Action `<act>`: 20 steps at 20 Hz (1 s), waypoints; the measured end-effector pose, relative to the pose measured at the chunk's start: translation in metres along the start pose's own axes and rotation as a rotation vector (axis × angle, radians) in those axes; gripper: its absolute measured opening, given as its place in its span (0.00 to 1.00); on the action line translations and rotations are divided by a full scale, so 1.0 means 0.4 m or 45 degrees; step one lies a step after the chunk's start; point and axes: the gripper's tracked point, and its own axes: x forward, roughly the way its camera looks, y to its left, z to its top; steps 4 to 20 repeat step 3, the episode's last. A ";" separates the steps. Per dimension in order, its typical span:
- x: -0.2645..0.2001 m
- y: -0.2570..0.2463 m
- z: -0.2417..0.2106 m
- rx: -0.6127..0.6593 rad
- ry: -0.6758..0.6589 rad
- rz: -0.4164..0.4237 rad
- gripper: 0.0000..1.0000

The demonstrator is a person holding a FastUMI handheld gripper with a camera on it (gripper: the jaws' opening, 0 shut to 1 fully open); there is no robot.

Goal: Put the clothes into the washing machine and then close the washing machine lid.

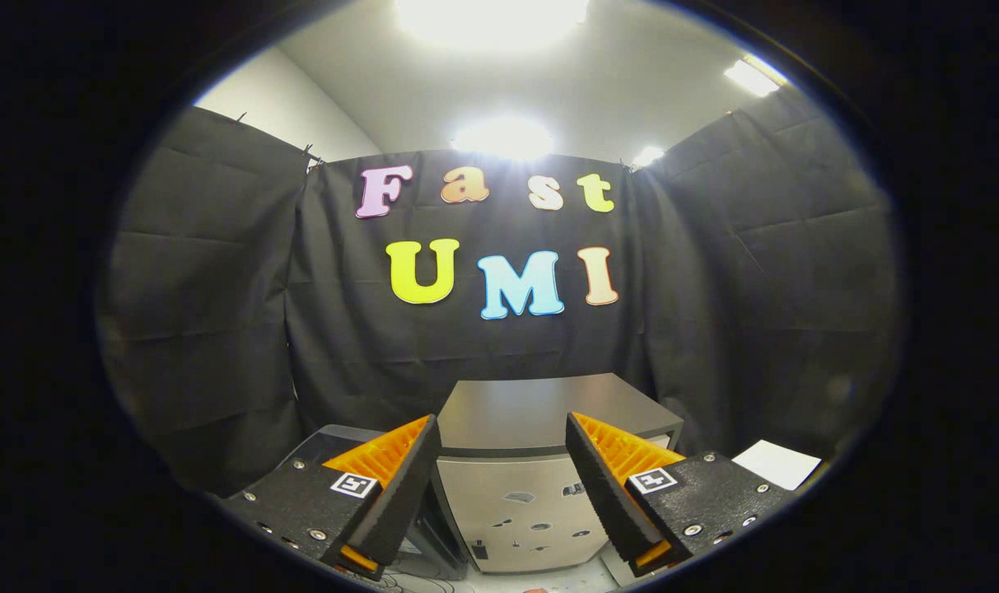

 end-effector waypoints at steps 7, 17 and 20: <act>-0.021 -0.005 -0.005 0.003 0.008 0.008 0.95; -0.021 -0.005 -0.005 0.003 0.008 0.008 0.95; -0.021 -0.005 -0.005 0.003 0.008 0.008 0.95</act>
